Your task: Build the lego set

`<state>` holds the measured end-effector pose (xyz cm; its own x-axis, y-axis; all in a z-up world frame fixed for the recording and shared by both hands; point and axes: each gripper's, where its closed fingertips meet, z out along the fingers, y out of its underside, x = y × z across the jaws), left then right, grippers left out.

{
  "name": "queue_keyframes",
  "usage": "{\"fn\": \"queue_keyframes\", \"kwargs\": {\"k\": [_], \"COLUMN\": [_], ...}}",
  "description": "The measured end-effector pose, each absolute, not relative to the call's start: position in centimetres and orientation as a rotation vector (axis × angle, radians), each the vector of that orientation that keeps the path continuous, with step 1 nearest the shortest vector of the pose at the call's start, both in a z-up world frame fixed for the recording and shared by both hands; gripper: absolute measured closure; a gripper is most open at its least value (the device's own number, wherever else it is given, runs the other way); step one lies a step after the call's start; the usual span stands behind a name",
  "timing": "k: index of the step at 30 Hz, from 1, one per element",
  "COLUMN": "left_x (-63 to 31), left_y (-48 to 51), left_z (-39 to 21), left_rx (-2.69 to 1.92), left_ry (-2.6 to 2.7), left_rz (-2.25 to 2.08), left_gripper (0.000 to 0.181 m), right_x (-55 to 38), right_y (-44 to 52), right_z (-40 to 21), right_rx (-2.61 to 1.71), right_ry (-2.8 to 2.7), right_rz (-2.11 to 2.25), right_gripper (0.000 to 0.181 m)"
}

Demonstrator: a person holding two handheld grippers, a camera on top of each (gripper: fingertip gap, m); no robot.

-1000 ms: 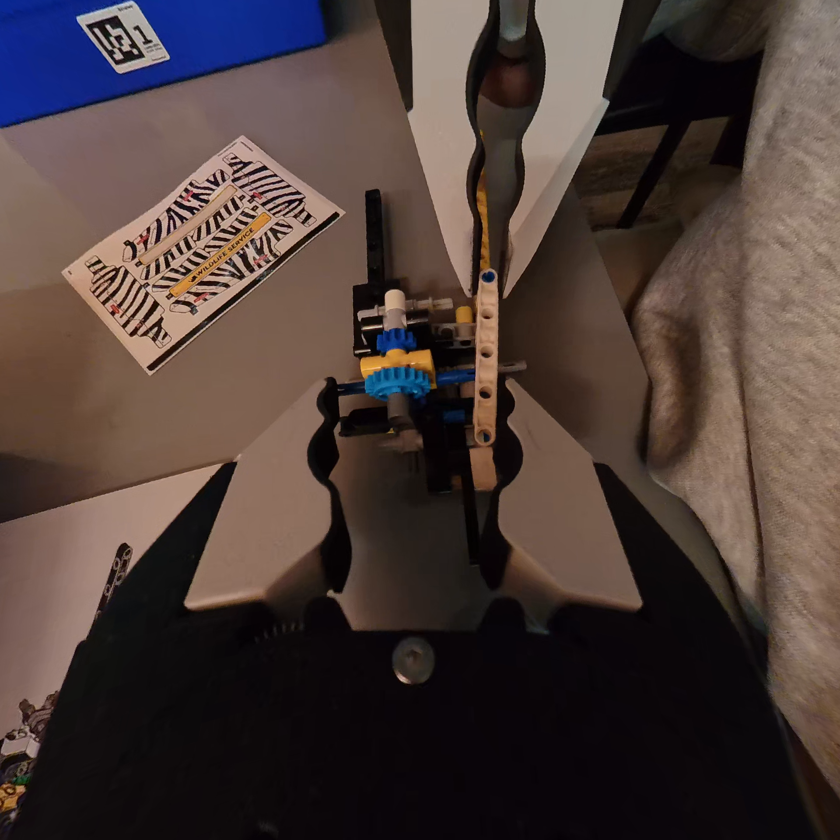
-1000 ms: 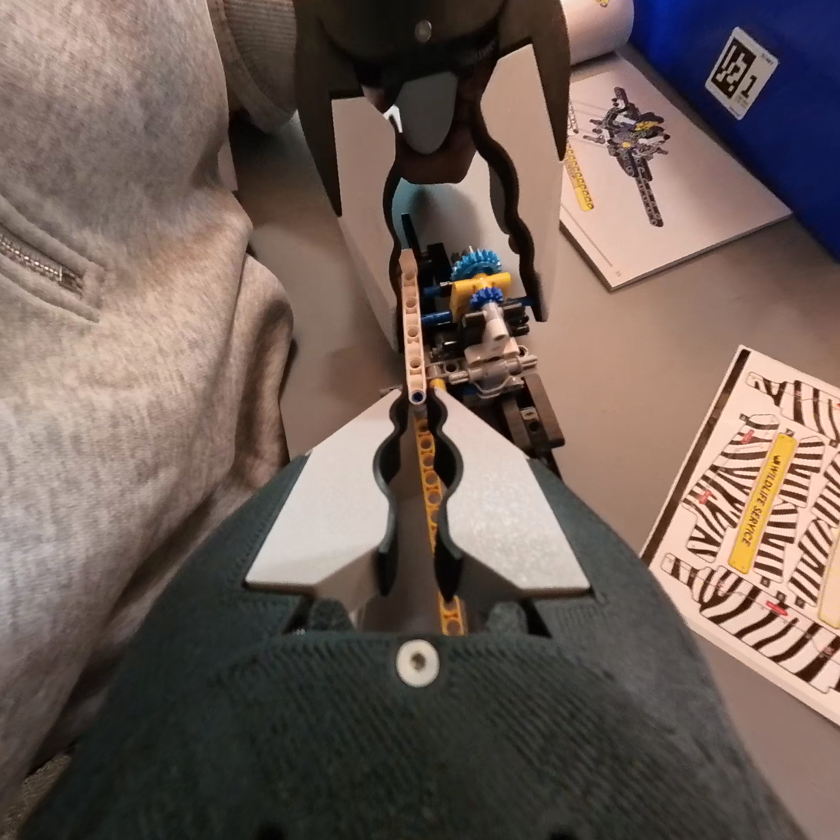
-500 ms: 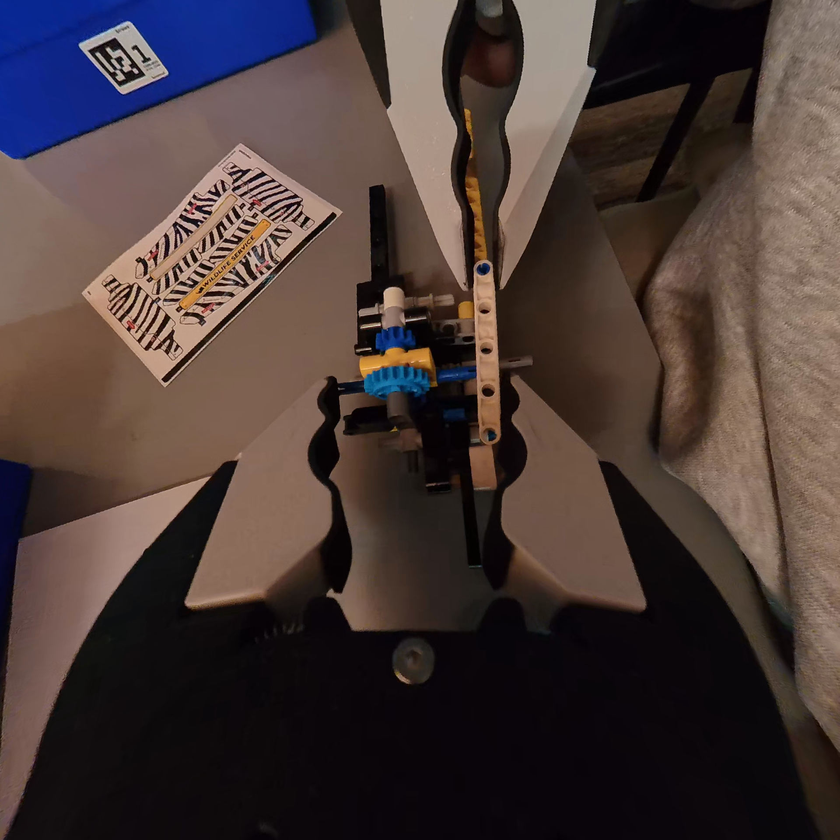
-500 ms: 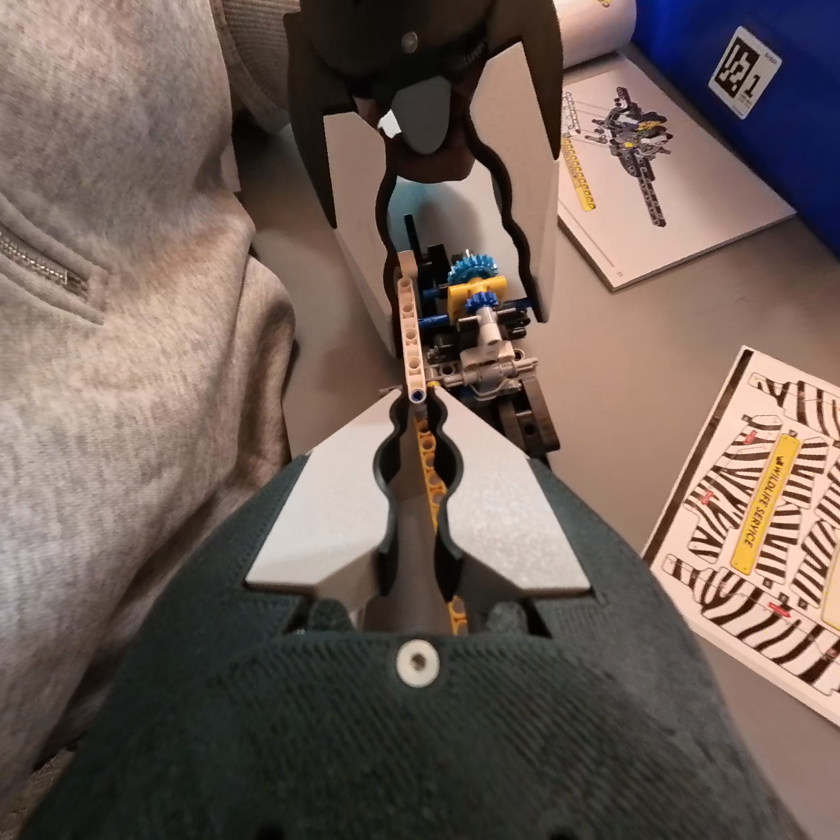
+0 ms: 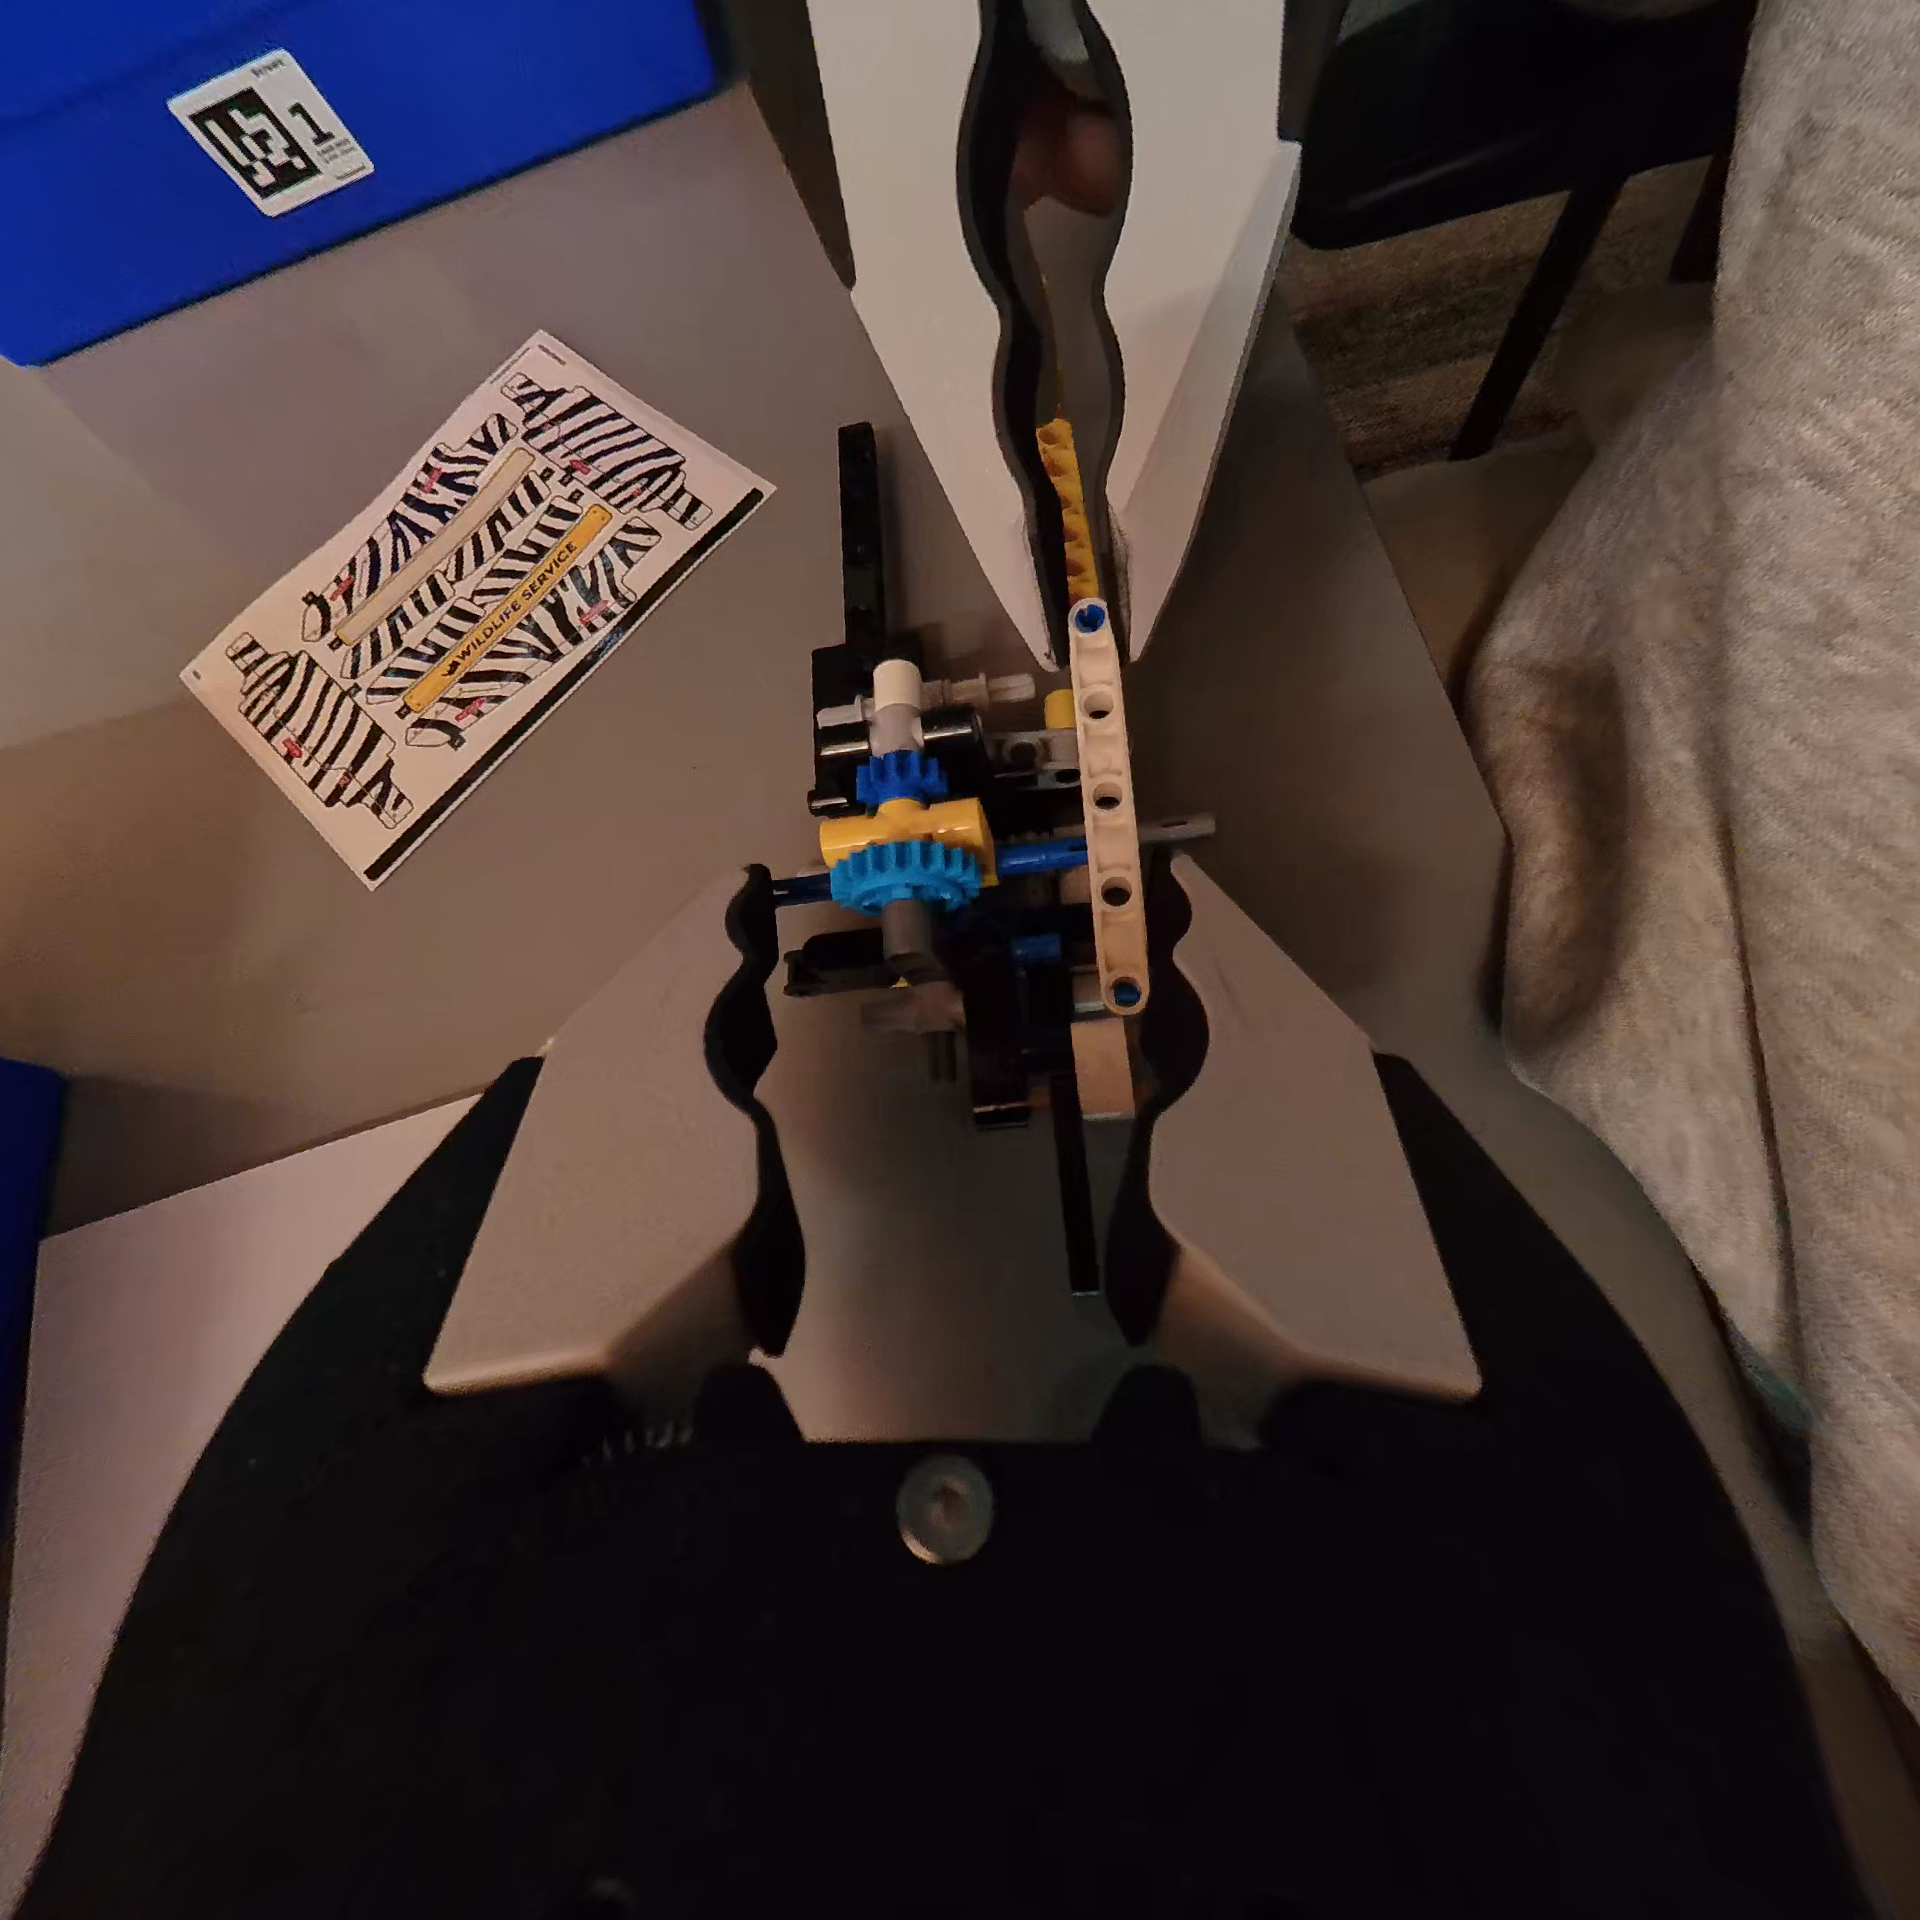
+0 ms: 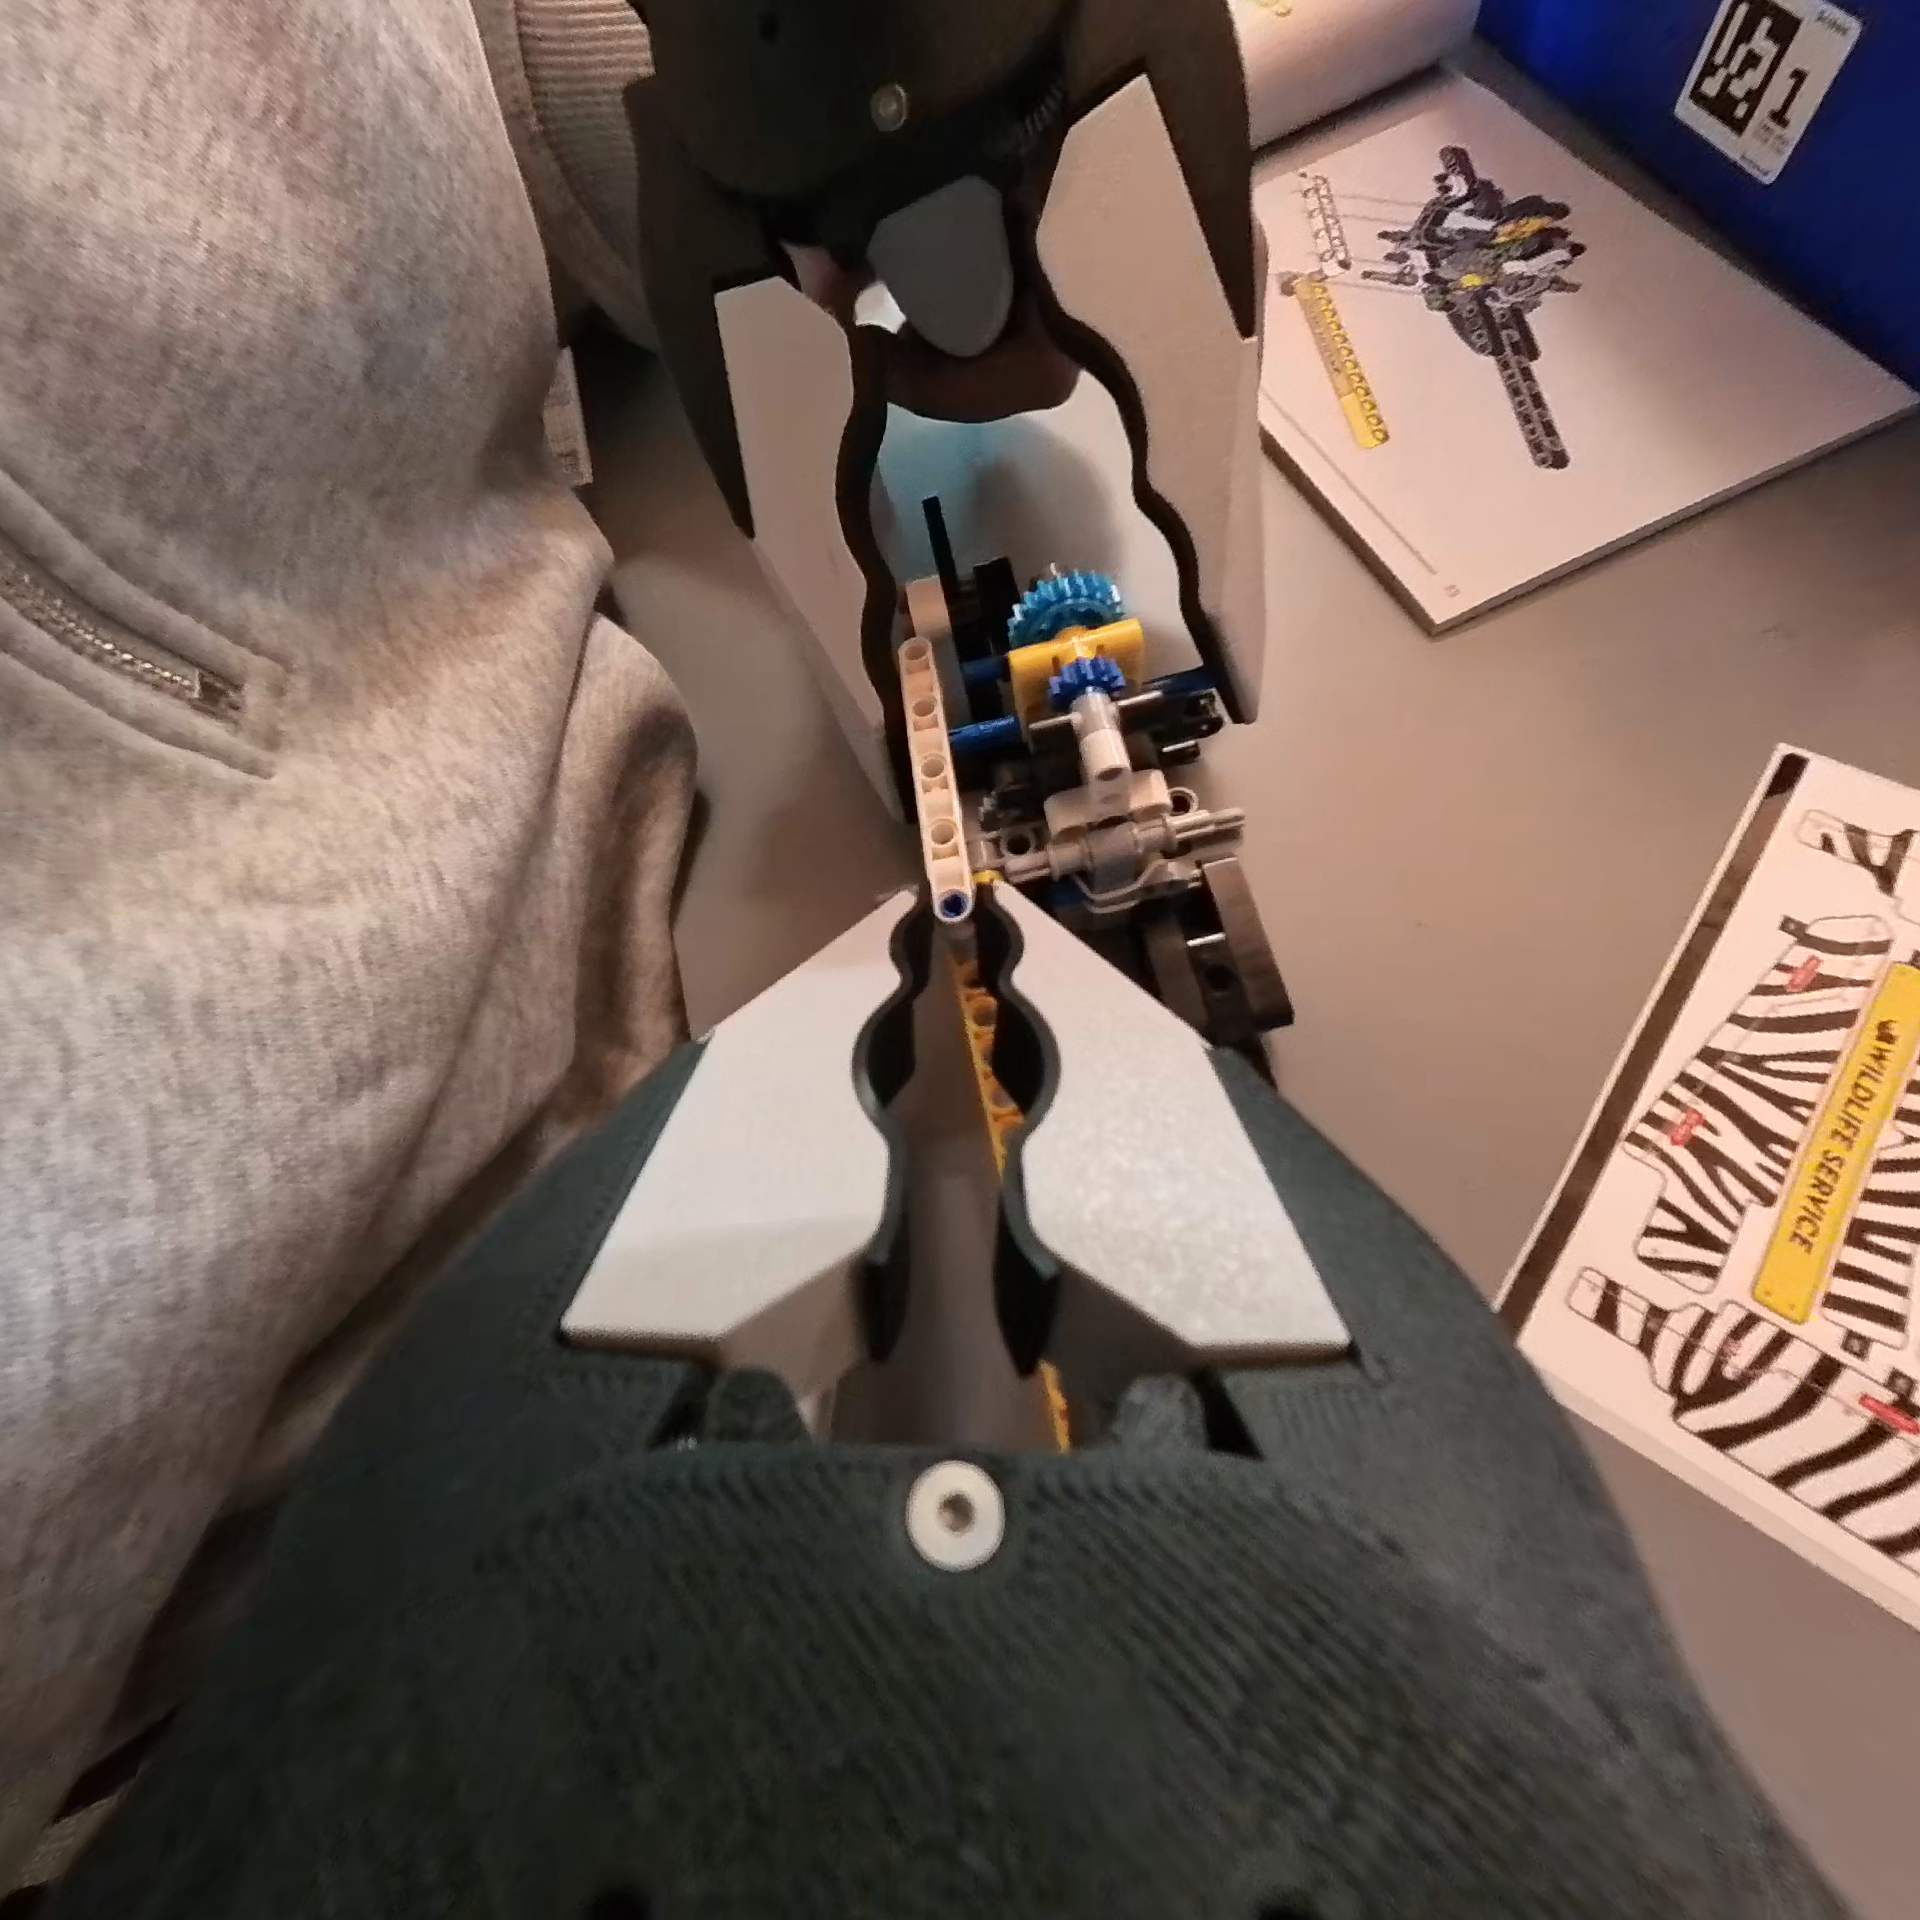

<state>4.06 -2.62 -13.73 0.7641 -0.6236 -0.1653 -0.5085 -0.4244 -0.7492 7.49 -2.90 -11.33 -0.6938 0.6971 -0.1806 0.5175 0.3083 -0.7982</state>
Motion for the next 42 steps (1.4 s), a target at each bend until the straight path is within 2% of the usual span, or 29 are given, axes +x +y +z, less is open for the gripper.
{"fn": "queue_keyframes", "kwargs": {"k": [42], "left_x": [3.9], "left_y": [-2.54], "left_z": [-13.84], "left_rx": [-2.128], "left_ry": [0.857], "left_rz": [-0.153], "left_gripper": [0.11], "right_x": [7.91], "right_y": [-2.44], "right_z": [-12.03], "right_rx": [-1.218], "right_ry": [-2.379], "right_rz": [1.403], "right_gripper": [0.175]}}
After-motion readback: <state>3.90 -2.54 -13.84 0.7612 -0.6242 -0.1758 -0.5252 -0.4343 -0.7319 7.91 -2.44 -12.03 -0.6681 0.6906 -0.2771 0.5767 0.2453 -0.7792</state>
